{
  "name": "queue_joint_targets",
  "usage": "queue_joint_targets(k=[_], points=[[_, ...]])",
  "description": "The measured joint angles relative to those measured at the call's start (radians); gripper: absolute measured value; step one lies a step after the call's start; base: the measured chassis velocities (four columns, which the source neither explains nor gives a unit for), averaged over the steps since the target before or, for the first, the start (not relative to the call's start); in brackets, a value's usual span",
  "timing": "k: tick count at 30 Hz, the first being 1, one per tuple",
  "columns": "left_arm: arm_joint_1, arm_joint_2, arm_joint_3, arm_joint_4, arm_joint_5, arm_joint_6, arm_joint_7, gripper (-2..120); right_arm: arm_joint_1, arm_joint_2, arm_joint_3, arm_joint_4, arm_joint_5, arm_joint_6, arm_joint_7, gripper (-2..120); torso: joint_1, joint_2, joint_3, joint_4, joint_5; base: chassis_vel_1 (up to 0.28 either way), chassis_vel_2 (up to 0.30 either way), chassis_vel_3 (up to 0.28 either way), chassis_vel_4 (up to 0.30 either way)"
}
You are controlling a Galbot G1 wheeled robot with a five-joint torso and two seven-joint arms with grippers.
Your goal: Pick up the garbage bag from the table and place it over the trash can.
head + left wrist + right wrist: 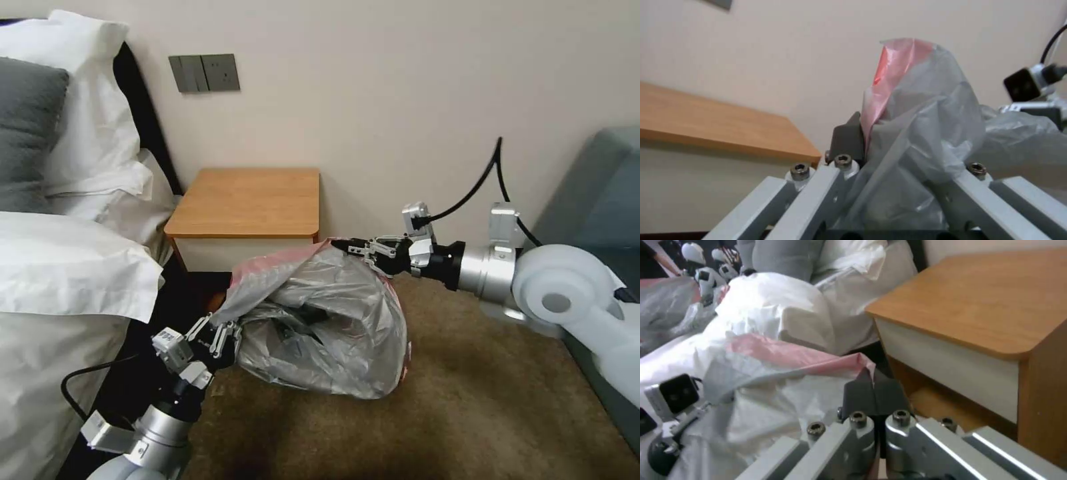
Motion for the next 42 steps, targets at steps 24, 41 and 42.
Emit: queue_joint_targets(k=[24,41,42], points=[[-0.009,-0.010,-0.011,0.002,-0.340,0.151,-0.096,10,-0.005,0.003,-0.034,-0.042,-0.027,0.037,-0.103,0,0.000,0.000,0.000,-0.0002,0.0000,0.000,0.000,0.000,0.000],[-0.010,-0.008,-0.021,-0.004,-0.453,0.194,-0.120,11,-0.002,0.043,-0.067,-0.127,-0.168,0.090,-0.194,0,0.000,0.000,0.000,-0.0001,0.0000,0.000,0.000,0.000,0.000],[-0.011,-0.009,-0.021,-0.004,-0.463,0.201,-0.121,11,0.002,0.048,-0.071,-0.135,-0.185,0.097,-0.205,0,0.000,0.000,0.000,-0.0001,0.0000,0.000,0.000,0.000,0.000]])
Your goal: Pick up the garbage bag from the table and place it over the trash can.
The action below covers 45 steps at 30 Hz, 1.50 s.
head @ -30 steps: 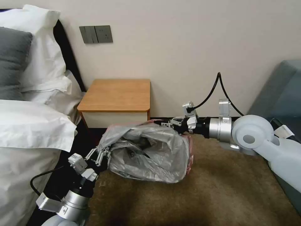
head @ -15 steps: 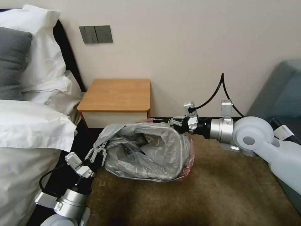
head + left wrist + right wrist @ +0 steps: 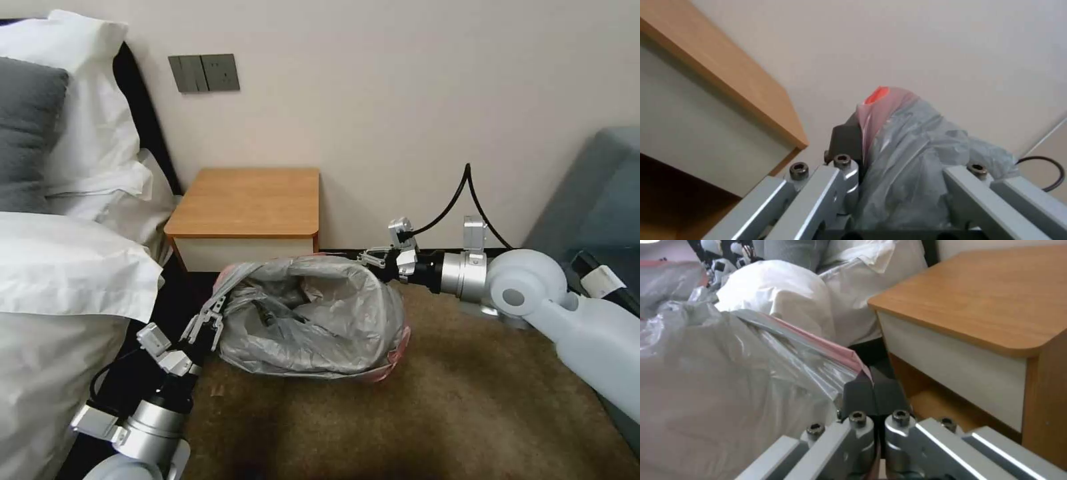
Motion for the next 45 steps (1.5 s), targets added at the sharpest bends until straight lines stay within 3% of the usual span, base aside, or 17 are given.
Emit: queue_joint_targets(k=[6,15,27,31,33,40,43,45], points=[[-0.002,-0.001,-0.001,0.006,-0.002,0.008,0.000,11,0.019,0.029,-0.016,-0.035,-0.046,0.014,-0.003,0,0.000,0.000,0.000,0.0002,-0.0001,0.000,0.000,0.000,0.000],[-0.009,0.000,0.000,0.028,0.073,0.000,-0.014,11,-0.002,0.032,0.013,0.003,0.011,-0.008,0.096,36,0.000,0.000,0.000,0.0001,-0.0001,0.000,0.000,0.000,0.000],[-0.018,0.003,0.002,0.031,0.082,-0.003,-0.110,11,-0.210,-0.029,0.233,0.044,0.056,0.009,0.115,78,0.000,0.000,0.000,-0.0001,0.0001,0.000,0.000,0.000,0.000],[-0.016,0.008,0.003,0.021,0.115,-0.005,-0.183,11,-0.292,-0.032,0.310,0.076,0.043,0.044,0.167,92,0.000,0.000,0.000,-0.0002,0.0002,0.000,0.000,0.000,0.000],[-0.015,0.013,0.008,0.014,0.174,-0.020,-0.251,10,-0.336,-0.031,0.382,0.136,-0.015,0.053,0.206,99,0.000,0.000,0.000,0.0000,0.0001,0.000,0.000,0.000,0.000],[-0.008,0.027,0.009,0.008,0.327,-0.050,-0.332,10,-0.352,-0.052,0.438,0.318,-0.212,0.071,0.199,100,0.000,0.000,0.000,-0.0001,-0.0002,0.000,0.000,0.000,0.000],[-0.006,0.029,0.018,0.005,0.364,-0.055,-0.349,10,-0.302,-0.059,0.404,0.379,-0.233,0.057,0.200,100,0.000,0.000,0.000,0.0001,-0.0003,0.000,0.000,0.000,0.000],[-0.004,0.027,0.034,0.002,0.393,-0.056,-0.360,10,-0.214,-0.055,0.340,0.418,-0.245,0.000,0.198,92,0.000,0.000,0.000,0.0000,-0.0001,0.000,0.000,0.000,0.000]])
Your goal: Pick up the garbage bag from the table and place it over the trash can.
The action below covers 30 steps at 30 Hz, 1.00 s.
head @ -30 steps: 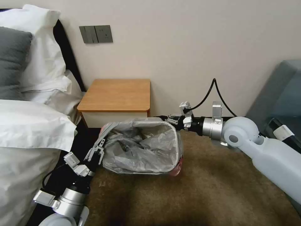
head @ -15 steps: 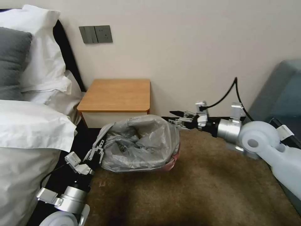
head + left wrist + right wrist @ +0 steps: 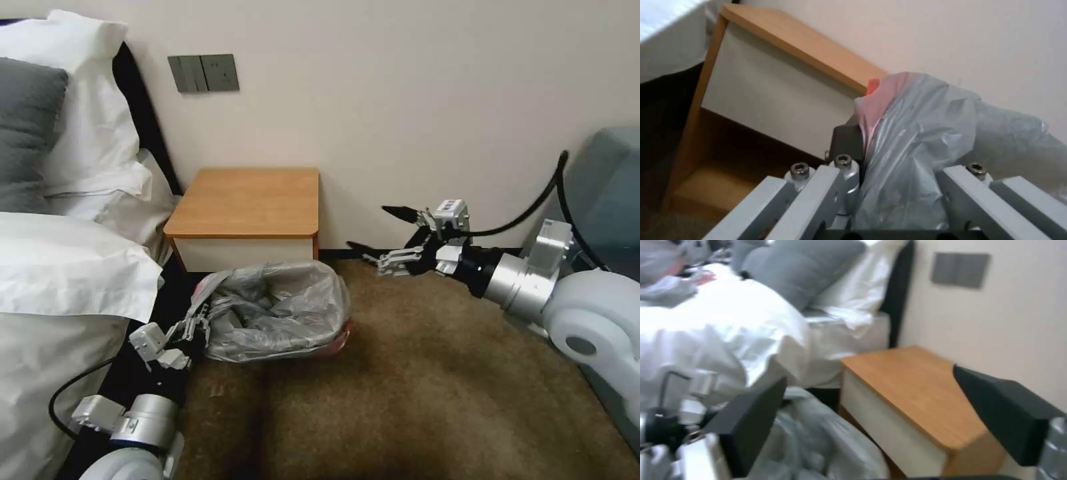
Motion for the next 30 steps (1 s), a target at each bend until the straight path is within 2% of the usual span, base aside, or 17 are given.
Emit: queue_joint_targets(k=[1,4,5,6,8,9,13,14,17,18,22,23,26,30], points=[[0.000,0.000,0.000,0.000,0.000,0.000,0.000,10,0.000,0.000,0.000,0.000,0.000,0.000,0.000,92,0.000,0.000,0.000,0.0000,0.0000,0.000,0.000,0.000,0.000],[0.002,-0.005,0.020,-0.001,0.050,-0.006,-0.010,10,0.166,0.027,-0.195,0.012,-0.078,-0.064,-0.016,78,0.000,0.000,0.000,0.0001,-0.0001,0.000,0.000,0.000,0.000],[0.002,-0.005,0.020,-0.001,0.050,-0.006,-0.010,10,0.166,0.027,-0.195,0.012,-0.078,-0.064,-0.016,78,0.000,0.000,0.000,0.0001,-0.0001,0.000,0.000,0.000,0.000],[0.002,-0.006,0.025,-0.001,0.060,-0.007,-0.010,10,0.200,0.037,-0.248,0.010,-0.099,-0.079,-0.017,75,0.000,0.000,0.000,0.0002,-0.0002,0.000,0.000,0.000,0.000],[0.006,-0.009,0.043,-0.005,0.096,-0.011,-0.014,10,0.308,0.093,-0.407,-0.016,-0.175,-0.136,-0.017,64,0.000,0.000,0.000,0.0001,0.0002,0.000,0.000,0.000,0.000],[0.006,-0.009,0.043,-0.005,0.096,-0.011,-0.014,10,0.308,0.093,-0.407,-0.016,-0.175,-0.136,-0.017,64,0.000,0.000,0.000,0.0001,0.0002,0.000,0.000,0.000,0.000],[0.009,-0.018,0.057,-0.010,0.146,-0.022,-0.019,10,0.444,0.186,-0.578,-0.057,-0.226,-0.259,0.025,45,0.000,0.000,0.000,0.0003,-0.0001,0.000,0.000,0.000,0.000],[0.009,-0.018,0.057,-0.010,0.146,-0.022,-0.019,10,0.444,0.186,-0.578,-0.057,-0.226,-0.259,0.025,45,0.000,0.000,0.000,0.0003,-0.0001,0.000,0.000,0.000,0.000],[0.015,-0.027,0.058,-0.013,0.167,-0.032,-0.019,10,0.484,0.216,-0.655,-0.088,-0.254,-0.277,0.039,32,0.000,0.000,0.000,0.0000,0.0000,0.000,0.000,0.000,0.000],[0.015,-0.027,0.058,-0.013,0.167,-0.032,-0.019,10,0.484,0.216,-0.655,-0.088,-0.254,-0.277,0.039,32,0.000,0.000,0.000,0.0000,0.0000,0.000,0.000,0.000,0.000],[0.015,-0.035,0.059,-0.020,0.179,-0.037,-0.017,10,0.511,0.239,-0.735,-0.133,-0.260,-0.278,0.040,14,0.000,0.000,0.000,0.0000,0.0000,0.000,0.000,0.000,0.000],[0.015,-0.035,0.059,-0.020,0.179,-0.037,-0.017,10,0.511,0.239,-0.735,-0.133,-0.260,-0.278,0.040,14,0.000,0.000,0.000,0.0000,0.0000,0.000,0.000,0.000,0.000],[0.014,-0.036,0.060,-0.027,0.184,-0.037,-0.007,10,0.529,0.259,-0.777,-0.192,-0.281,-0.277,0.012,0,0.000,0.000,0.000,-0.0001,0.0000,0.000,0.000,0.000,0.000],[0.015,-0.037,0.059,-0.030,0.199,-0.041,0.012,10,0.547,0.286,-0.812,-0.246,-0.309,-0.275,-0.003,0,0.000,0.000,0.000,0.0000,0.0001,0.000,0.000,0.000,0.000]])
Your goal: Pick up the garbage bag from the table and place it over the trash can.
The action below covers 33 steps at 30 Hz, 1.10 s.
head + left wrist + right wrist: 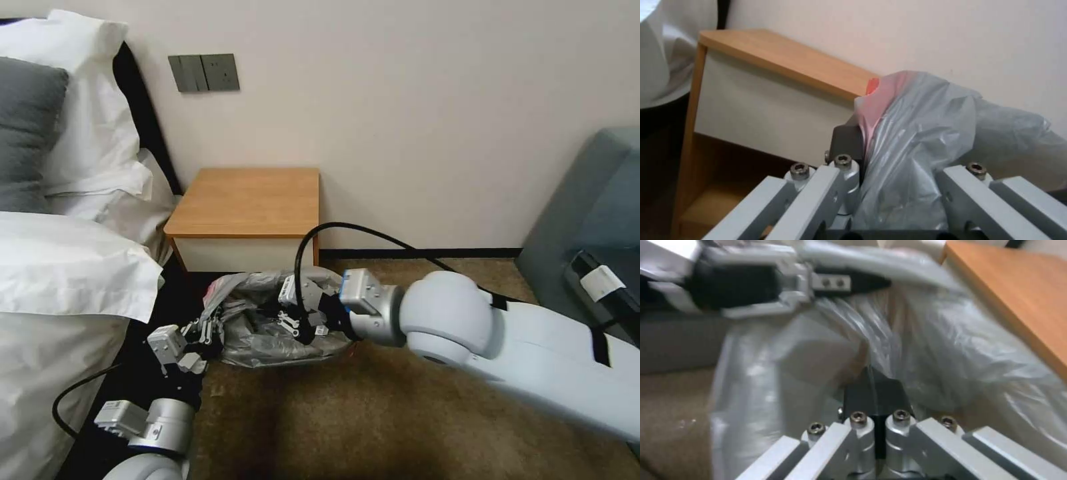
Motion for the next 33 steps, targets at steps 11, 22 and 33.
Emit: queue_joint_targets(k=[11,22,33], points=[[0.000,-0.004,0.006,-0.018,0.006,-0.003,0.029,10,0.034,0.045,-0.081,-0.073,-0.097,0.002,-0.009,0,0.000,0.000,0.000,0.0000,0.0000,0.000,0.000,0.000,0.000],[-0.001,-0.016,0.015,-0.032,0.015,-0.003,0.044,10,0.045,0.081,-0.127,-0.144,-0.176,0.004,0.006,0,0.000,0.000,0.000,0.0000,0.0000,0.000,0.000,0.000,0.000],[-0.003,-0.028,0.022,-0.033,0.024,0.000,0.046,10,0.050,0.101,-0.144,-0.213,-0.258,0.004,-0.039,0,0.000,0.000,0.000,0.0000,0.0000,0.000,0.000,0.000,0.000]])
